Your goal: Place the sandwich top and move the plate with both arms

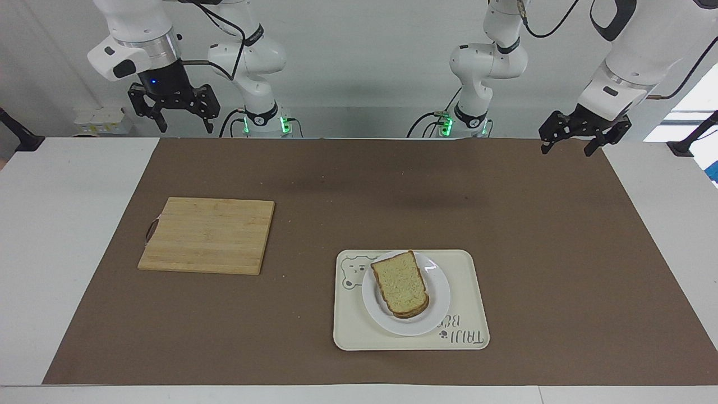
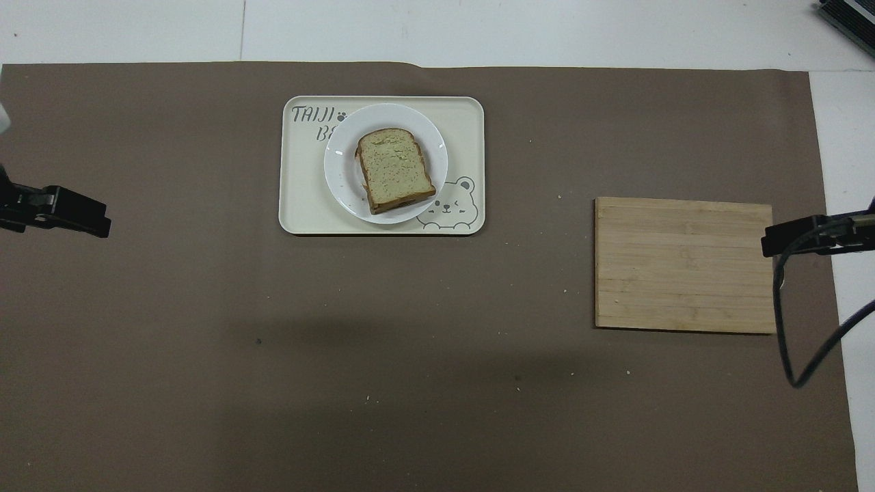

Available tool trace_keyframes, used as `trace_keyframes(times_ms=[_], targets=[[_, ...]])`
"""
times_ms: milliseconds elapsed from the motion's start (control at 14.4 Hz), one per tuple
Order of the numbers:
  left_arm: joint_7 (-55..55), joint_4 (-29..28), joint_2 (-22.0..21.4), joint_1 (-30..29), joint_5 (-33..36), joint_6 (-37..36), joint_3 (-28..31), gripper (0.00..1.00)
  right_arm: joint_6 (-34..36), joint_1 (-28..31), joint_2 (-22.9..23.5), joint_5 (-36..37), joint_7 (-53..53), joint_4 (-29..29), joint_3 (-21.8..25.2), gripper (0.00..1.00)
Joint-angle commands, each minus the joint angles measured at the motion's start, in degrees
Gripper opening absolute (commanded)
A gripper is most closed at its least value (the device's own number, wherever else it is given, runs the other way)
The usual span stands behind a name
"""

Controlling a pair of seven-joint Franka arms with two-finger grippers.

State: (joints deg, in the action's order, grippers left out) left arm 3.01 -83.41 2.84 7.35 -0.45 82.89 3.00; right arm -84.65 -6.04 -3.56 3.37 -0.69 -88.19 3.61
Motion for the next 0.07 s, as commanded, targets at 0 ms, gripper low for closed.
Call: trace_keyframes(times_ms=[0], targets=[[0.68,0.79,-0.29,0.29,-0.34,-1.68,0.34,1.00,1.06,0.50,-0.13,-0.12,1.92,0.47,-0.09,1.00]])
